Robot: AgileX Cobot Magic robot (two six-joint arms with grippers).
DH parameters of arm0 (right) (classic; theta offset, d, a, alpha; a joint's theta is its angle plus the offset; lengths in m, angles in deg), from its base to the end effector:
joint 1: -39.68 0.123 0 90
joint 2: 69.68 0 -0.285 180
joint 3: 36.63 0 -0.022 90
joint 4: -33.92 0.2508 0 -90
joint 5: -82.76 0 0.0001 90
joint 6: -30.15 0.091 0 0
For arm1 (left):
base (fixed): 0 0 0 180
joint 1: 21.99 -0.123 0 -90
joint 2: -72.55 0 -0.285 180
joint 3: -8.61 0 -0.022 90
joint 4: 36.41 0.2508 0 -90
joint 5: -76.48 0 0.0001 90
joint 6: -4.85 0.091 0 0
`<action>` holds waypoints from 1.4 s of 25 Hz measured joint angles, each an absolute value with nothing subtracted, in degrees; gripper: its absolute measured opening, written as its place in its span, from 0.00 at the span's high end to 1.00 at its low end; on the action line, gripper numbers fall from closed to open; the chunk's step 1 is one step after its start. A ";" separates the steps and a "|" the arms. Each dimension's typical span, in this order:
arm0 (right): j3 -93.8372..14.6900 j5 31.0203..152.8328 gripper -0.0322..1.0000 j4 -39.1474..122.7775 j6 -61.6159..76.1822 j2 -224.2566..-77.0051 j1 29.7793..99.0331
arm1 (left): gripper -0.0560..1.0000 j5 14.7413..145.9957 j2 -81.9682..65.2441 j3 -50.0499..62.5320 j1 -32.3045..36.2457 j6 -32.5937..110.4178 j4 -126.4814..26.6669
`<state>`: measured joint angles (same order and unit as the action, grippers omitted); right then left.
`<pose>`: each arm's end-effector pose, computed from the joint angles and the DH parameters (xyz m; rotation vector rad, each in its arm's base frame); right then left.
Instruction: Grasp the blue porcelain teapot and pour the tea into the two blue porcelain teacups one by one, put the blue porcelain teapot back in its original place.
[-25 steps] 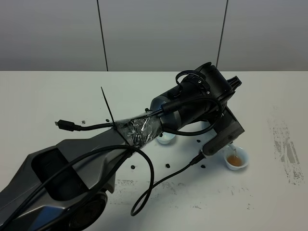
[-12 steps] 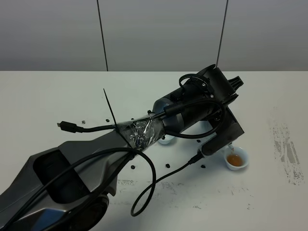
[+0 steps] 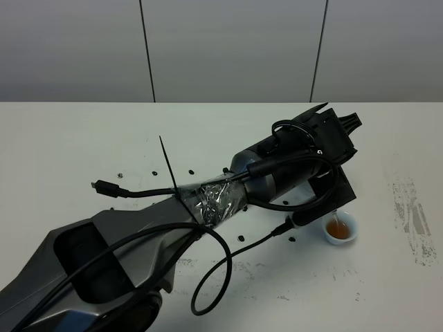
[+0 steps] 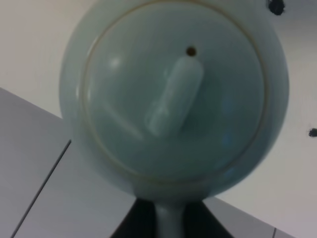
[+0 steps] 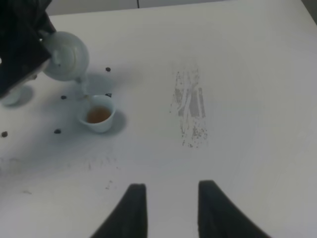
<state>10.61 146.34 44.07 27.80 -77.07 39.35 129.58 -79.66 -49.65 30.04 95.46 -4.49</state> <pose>-0.0114 0.0144 0.2807 -0.0528 2.0545 0.1832 0.3712 -0.4131 0.1951 2.5658 0.5800 0.9458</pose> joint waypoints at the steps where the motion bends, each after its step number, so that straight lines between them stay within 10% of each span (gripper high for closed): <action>1: 10.61 146.34 0.74 44.07 27.80 -77.07 39.35 | 0.87 129.58 -79.66 -49.65 30.15 95.46 -3.82; 35: 10.61 146.32 0.74 44.11 27.75 -77.07 39.35 | 0.87 128.21 -80.00 -48.69 33.31 92.00 4.12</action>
<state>10.61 146.32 44.11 27.75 -77.07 39.35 128.21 -80.00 -48.69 33.31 92.00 4.12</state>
